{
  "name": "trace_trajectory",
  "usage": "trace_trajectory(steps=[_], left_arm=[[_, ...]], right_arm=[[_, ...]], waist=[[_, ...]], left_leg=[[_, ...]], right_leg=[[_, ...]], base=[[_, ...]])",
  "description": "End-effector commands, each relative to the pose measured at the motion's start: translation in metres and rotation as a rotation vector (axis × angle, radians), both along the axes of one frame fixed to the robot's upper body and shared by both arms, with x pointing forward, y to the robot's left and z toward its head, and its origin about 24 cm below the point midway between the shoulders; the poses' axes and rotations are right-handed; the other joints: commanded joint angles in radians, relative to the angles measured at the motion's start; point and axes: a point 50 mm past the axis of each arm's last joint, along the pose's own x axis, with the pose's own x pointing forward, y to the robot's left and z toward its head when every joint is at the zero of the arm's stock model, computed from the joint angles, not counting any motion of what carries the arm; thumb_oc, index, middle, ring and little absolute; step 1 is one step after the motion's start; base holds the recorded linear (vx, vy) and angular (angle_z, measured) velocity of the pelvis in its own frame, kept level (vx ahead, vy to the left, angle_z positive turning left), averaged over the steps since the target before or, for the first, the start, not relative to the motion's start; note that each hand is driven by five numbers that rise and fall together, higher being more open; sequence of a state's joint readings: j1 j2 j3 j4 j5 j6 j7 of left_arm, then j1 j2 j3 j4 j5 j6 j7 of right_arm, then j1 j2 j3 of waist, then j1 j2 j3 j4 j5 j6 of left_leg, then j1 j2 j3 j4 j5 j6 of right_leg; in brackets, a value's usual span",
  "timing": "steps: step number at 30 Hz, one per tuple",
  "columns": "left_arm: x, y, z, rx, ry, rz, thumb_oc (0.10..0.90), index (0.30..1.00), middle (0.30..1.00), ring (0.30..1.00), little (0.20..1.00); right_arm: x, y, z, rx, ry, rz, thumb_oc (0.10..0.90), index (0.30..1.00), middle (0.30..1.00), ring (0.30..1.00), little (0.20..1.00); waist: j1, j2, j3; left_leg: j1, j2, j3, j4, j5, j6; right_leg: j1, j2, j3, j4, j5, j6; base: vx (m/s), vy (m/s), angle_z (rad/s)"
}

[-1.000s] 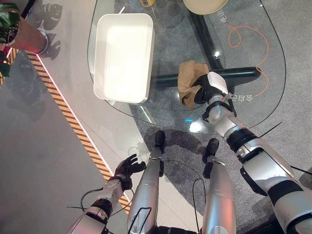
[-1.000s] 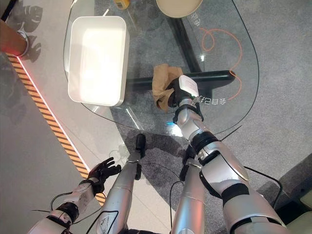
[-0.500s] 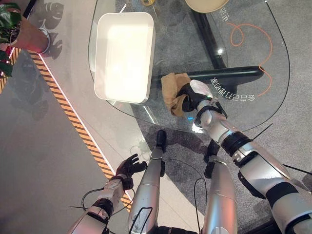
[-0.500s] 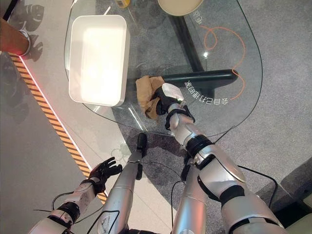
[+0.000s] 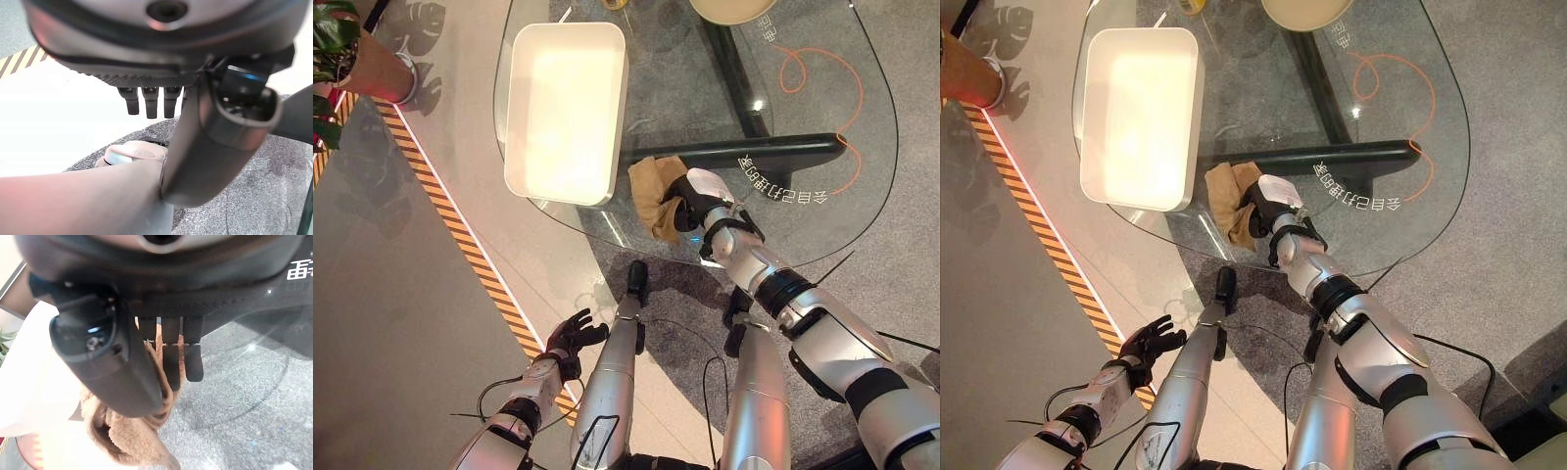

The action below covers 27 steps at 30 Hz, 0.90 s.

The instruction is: Wipe the table with a cloth and put it in the basket.

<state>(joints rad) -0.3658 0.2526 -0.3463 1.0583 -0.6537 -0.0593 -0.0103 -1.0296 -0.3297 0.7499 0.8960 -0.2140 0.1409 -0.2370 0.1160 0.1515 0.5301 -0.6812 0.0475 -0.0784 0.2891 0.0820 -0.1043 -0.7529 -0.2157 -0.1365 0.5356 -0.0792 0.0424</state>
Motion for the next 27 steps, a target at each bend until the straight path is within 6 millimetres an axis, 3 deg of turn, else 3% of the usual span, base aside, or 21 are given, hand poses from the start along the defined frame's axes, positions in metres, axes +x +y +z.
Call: trace_trajectory(steps=[1,5,12,27], left_arm=[[-0.002,-0.006,-0.003,0.003,0.011,-0.026,0.8,0.9,0.9,0.9,0.9],[-0.007,-0.003,-0.006,0.001,0.017,-0.018,0.8,0.9,0.9,0.9,0.9],[-0.012,0.005,-0.008,-0.007,0.018,0.006,0.8,0.9,0.9,0.9,0.9],[-0.019,0.016,-0.011,-0.029,0.018,0.043,0.8,0.9,0.9,0.9,0.9]], right_arm=[[0.006,0.01,0.033,0.128,-0.194,-0.037,0.1,0.3,0.3,0.3,0.2],[0.013,-0.03,0.056,0.229,-0.31,-0.223,0.1,0.3,0.3,0.3,0.2],[0.012,-0.08,0.083,0.314,-0.452,-0.427,0.1,0.3,0.3,0.3,0.2],[-0.009,-0.172,0.099,0.456,-0.624,-0.801,0.1,0.3,0.3,0.3,0.2]], waist=[[0.022,0.017,-0.01],[0.026,0.02,-0.01],[0.02,0.015,-0.01],[0.001,0.019,-0.01]], left_leg=[[-0.042,-0.072,0.081,0.082,-0.039,0.1],[-0.038,-0.068,0.078,0.082,-0.045,0.102],[-0.038,-0.06,0.081,0.087,-0.056,0.108],[-0.042,-0.056,0.095,0.094,-0.073,0.116]], right_leg=[[0.003,0.013,-0.003,-0.106,0.108,0.004],[0.006,0.018,0.0,-0.098,0.102,0.006],[0.002,0.024,0.001,-0.092,0.099,0.009],[0.0,0.026,0.009,-0.099,0.094,0.014]], base=[[0.0,0.0,0.0],[0.0,0.0,0.0],[0.0,0.001,0.02],[0.0,0.001,-0.01]])
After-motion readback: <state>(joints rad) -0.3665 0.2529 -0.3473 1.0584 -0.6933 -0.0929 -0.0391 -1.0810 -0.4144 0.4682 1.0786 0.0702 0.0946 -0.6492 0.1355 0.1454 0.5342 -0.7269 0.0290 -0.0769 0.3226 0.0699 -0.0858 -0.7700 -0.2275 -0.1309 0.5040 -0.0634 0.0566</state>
